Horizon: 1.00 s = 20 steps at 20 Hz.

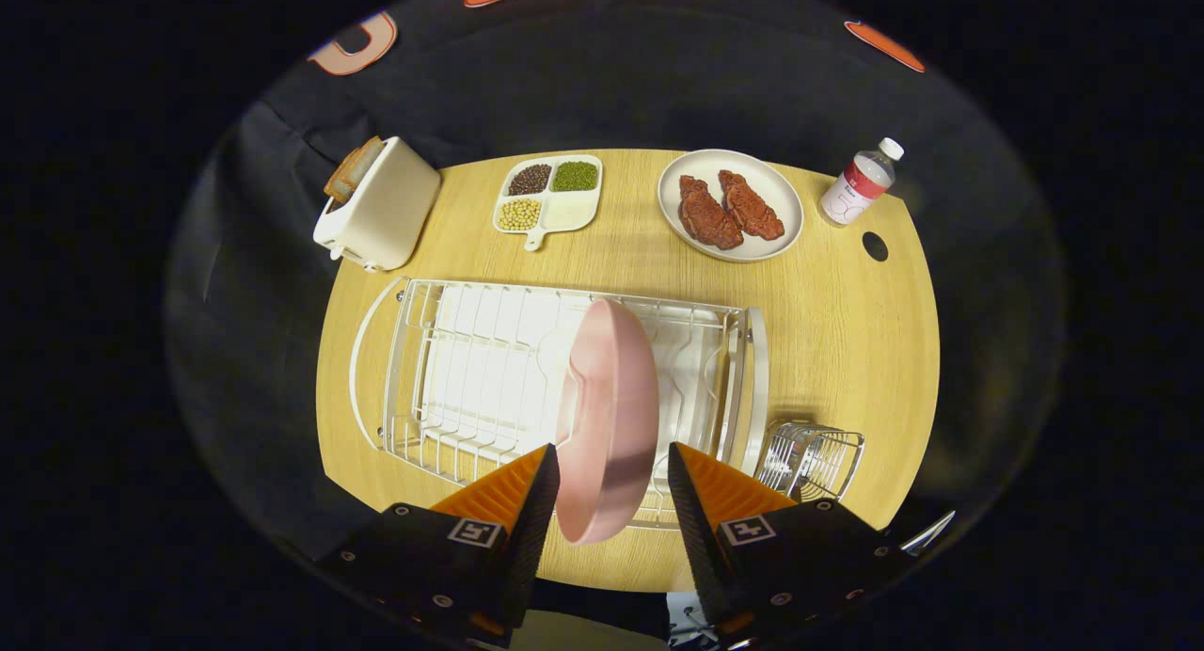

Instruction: Take the plate from the dish rack, then take the spoon from the basket and place it into the plate.

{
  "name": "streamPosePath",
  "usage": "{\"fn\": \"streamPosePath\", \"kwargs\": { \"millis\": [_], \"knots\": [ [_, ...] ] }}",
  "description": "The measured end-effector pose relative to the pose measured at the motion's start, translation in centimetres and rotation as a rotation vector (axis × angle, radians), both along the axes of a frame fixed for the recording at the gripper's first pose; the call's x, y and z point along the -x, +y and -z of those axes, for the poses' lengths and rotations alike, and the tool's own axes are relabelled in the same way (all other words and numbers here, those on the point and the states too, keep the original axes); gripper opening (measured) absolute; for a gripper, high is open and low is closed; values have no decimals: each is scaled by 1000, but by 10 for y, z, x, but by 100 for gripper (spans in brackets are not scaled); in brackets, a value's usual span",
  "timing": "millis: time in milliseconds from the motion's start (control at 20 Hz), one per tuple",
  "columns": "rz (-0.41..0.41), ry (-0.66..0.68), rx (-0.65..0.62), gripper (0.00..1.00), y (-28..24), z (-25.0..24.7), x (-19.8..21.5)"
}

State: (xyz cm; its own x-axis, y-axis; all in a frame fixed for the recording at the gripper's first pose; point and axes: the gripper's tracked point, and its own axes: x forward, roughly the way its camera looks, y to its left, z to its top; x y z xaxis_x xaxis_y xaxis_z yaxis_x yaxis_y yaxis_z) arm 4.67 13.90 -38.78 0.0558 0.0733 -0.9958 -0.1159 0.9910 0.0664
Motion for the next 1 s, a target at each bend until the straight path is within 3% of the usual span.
{"fn": "streamPosePath", "kwargs": {
  "millis": [200,250,400,650,1000],
  "knots": [
    [4,42,53,50,-6,14,1],
    [-1,46,67,40,-6,15,1],
    [3,35,88,30,-8,15,1],
    [7,-21,141,19,-22,5,-9],
    [-66,-97,281,19,-24,-13,-25]
  ]
}}
